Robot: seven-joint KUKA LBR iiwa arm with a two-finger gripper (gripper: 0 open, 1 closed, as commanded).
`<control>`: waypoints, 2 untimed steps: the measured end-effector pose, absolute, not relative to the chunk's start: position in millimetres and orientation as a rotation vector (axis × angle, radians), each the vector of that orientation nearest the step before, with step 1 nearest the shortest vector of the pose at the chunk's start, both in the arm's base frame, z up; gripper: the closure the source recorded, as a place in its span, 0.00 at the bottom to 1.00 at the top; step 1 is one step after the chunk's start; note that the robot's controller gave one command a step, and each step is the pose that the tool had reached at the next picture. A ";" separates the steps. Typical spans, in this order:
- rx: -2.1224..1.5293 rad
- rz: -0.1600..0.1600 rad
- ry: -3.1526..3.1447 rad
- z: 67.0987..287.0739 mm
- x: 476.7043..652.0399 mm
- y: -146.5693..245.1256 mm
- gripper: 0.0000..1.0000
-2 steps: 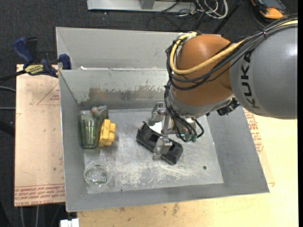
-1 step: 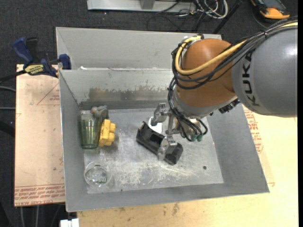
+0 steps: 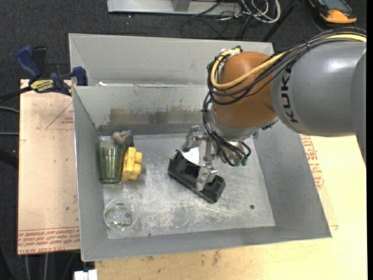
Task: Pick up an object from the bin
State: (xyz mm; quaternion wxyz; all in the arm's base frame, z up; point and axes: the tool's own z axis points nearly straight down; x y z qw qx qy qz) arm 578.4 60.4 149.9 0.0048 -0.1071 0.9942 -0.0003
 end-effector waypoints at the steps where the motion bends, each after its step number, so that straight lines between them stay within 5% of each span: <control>1: -0.642 -0.007 3.049 83.3 590.0 81.1 0.00; 2: -0.655 -0.004 3.050 76.8 592.6 85.1 0.00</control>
Offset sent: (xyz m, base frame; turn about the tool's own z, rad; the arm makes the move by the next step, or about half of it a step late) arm 0.0782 -0.0552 -0.0769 -0.2559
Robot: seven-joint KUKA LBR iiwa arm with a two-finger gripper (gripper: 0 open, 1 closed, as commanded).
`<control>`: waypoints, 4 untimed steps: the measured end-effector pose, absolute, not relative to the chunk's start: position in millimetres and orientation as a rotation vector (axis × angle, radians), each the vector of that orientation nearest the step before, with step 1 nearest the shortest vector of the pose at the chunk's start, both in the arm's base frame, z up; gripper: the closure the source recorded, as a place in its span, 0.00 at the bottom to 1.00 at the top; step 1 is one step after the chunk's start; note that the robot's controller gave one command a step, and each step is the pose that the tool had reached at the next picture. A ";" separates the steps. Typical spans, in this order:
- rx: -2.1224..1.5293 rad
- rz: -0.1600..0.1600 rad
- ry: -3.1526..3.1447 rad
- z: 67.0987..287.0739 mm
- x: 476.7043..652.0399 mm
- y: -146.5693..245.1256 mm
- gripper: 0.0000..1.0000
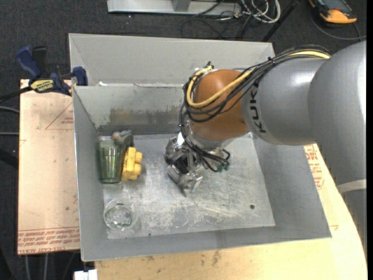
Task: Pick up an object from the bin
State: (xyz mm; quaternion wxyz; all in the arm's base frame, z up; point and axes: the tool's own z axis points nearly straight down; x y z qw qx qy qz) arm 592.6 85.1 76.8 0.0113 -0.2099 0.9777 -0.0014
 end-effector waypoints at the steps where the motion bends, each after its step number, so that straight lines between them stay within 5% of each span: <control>1: -0.655 0.010 3.059 77.5 614.3 50.7 0.00; 2: -0.821 0.003 3.032 91.9 640.7 49.3 1.00; 3: -0.821 0.003 3.032 91.9 640.7 49.4 1.00; 4: -0.840 0.004 3.033 121.4 641.9 51.7 1.00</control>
Offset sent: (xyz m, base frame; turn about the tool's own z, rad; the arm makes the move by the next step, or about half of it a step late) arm 0.0482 -0.0363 0.0162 -0.1093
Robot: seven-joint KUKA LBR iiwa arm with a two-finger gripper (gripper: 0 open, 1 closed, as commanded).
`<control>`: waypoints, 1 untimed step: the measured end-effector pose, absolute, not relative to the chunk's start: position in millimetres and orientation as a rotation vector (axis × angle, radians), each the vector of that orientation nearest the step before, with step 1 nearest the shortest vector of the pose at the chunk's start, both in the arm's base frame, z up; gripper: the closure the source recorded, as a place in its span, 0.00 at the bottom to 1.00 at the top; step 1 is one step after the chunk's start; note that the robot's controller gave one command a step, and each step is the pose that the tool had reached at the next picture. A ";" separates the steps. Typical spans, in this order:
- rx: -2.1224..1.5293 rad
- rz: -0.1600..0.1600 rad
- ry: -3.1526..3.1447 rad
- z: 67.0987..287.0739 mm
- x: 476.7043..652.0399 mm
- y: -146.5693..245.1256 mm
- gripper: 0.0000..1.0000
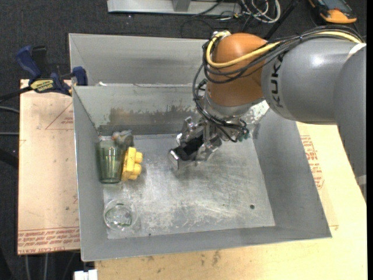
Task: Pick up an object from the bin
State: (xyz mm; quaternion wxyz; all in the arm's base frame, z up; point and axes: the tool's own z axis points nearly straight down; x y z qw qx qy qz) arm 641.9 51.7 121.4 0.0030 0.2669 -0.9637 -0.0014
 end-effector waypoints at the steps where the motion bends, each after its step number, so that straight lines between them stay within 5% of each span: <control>1: 0.855 -0.002 -3.021 146.6 636.3 51.1 1.00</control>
Offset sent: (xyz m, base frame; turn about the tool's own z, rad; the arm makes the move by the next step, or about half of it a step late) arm -0.0042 -0.0036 0.0887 0.0005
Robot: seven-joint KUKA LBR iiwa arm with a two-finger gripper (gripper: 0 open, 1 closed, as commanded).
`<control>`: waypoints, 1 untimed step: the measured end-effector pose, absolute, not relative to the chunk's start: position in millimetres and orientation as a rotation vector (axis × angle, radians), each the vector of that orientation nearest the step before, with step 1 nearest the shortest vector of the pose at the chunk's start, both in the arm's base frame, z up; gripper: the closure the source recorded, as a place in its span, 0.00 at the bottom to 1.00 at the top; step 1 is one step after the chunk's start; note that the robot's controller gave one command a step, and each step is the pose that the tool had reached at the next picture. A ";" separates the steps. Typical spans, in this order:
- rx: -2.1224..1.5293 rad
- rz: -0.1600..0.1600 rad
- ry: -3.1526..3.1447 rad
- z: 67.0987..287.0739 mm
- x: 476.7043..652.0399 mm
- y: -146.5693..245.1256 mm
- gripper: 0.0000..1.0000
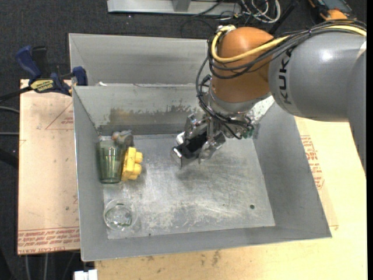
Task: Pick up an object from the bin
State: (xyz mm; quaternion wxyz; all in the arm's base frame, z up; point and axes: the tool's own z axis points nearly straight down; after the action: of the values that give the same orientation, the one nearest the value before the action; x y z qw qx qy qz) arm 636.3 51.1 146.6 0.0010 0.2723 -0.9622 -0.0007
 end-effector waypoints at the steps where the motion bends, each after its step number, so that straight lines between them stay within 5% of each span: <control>1: 0.838 -0.004 -3.021 193.1 635.7 49.3 1.00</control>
Offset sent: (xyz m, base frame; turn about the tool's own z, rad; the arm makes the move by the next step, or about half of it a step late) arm -0.0007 -0.0031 0.0621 0.0171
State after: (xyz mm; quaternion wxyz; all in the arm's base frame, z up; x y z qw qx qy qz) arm 635.7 49.3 193.1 0.0033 0.2672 -0.9636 -0.0012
